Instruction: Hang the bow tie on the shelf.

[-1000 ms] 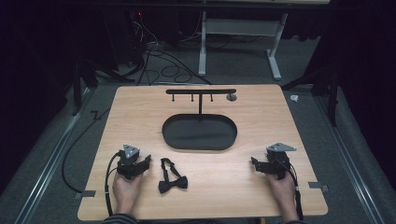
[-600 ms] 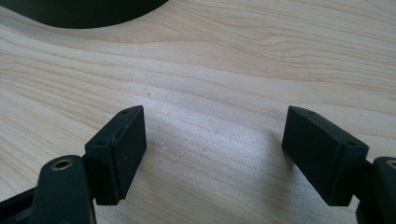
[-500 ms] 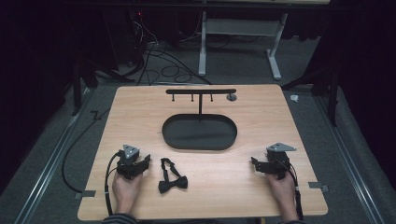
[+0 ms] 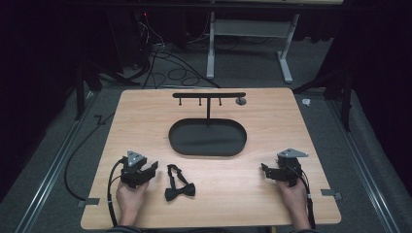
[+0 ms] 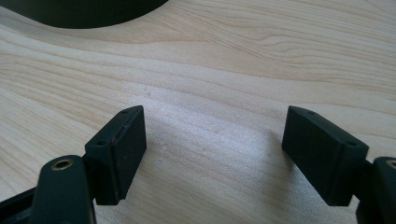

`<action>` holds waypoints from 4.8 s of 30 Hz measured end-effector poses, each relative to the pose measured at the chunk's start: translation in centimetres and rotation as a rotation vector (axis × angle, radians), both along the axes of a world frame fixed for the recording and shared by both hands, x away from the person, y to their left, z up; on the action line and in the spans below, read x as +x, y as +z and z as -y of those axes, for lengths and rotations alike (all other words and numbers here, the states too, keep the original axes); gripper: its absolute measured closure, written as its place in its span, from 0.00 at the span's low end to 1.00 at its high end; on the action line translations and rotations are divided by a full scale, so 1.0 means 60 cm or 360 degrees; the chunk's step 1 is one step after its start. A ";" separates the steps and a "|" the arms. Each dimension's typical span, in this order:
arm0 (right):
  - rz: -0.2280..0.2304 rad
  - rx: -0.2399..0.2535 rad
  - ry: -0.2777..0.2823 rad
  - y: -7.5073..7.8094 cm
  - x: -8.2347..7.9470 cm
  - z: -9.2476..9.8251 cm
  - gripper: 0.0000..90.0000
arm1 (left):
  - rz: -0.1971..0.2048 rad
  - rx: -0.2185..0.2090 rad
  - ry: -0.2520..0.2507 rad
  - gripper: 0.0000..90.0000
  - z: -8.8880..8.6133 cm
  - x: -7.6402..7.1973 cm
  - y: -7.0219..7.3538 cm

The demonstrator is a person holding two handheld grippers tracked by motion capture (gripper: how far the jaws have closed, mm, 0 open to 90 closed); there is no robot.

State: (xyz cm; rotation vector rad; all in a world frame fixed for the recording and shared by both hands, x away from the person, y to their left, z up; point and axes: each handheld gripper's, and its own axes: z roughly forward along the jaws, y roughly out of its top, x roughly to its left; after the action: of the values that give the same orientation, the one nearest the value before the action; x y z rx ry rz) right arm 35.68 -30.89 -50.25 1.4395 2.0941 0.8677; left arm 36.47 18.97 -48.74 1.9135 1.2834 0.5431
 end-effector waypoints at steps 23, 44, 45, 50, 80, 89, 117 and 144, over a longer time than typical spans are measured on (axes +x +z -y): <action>-0.0002 0.0002 -0.0002 0.000 0.000 0.000 0.25 | -0.0089 -0.0042 -0.0141 0.56 0.048 -0.012 0.000; 0.0000 0.0000 0.0000 0.000 0.000 0.000 0.25 | -0.0125 0.0073 -0.0170 0.61 0.081 -0.007 -0.021; -0.0001 0.0002 -0.0002 0.000 0.000 0.000 0.25 | -0.0120 0.0080 -0.0169 0.62 0.081 -0.008 -0.021; 0.0000 0.0000 0.0001 0.000 0.000 0.000 0.25 | -0.0100 0.0114 -0.0175 0.72 0.084 -0.010 -0.021; 0.0000 0.0000 0.0001 0.000 0.000 0.000 0.25 | -0.0066 -0.0005 -0.0341 0.97 0.091 -0.016 0.014; 0.0000 0.0000 0.0001 0.000 0.000 0.000 0.25 | -0.0011 -0.0076 -0.0390 0.97 0.093 -0.019 0.046; -0.0001 0.0002 -0.0001 0.000 0.000 0.000 0.25 | 0.0109 -0.0160 -0.0510 0.97 0.109 -0.002 0.114; 0.0000 0.0000 0.0001 0.000 0.000 0.000 0.25 | 0.0178 -0.0294 -0.0626 0.97 0.139 0.033 0.167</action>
State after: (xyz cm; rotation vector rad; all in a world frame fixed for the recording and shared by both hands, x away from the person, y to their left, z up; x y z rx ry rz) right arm 35.68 -30.89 -50.25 1.4387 2.0947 0.8680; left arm 38.45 10.61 -38.73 1.8844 0.8252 0.3112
